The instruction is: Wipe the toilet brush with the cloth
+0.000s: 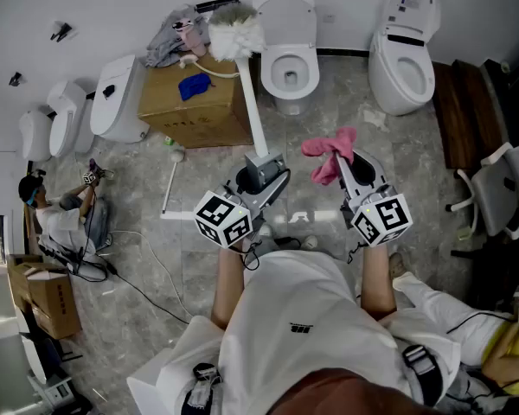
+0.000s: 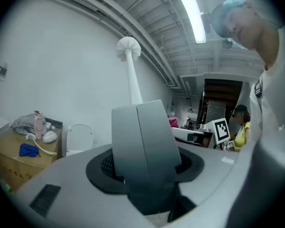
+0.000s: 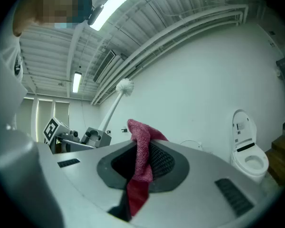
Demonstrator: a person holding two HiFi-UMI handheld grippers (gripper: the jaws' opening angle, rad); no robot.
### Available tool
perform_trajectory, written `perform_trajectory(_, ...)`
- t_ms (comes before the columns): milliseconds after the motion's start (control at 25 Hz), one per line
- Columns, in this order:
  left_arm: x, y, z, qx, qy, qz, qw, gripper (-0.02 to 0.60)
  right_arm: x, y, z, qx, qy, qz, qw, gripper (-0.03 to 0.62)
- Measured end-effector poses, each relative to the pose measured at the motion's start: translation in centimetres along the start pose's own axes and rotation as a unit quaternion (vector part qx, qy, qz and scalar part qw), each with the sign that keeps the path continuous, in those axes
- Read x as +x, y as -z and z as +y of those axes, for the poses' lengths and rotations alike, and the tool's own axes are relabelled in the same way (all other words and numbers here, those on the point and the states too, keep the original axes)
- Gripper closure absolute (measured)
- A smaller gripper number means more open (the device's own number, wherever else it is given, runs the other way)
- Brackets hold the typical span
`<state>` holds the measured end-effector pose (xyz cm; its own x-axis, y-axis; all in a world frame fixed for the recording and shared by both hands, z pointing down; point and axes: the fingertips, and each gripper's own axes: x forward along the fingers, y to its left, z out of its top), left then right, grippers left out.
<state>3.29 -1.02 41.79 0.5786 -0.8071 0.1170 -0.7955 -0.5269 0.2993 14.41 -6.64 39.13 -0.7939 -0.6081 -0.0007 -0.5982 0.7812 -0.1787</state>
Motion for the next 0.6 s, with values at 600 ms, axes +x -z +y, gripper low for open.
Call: perform_trajectory(600, 2.1, -0.5, 3.2, 0.0, 0.027, 0.006, 0.9996, 0.348, 3.7, -0.8, -1.1, 0.012, 0.006, -0.013, 1.0, 0.563)
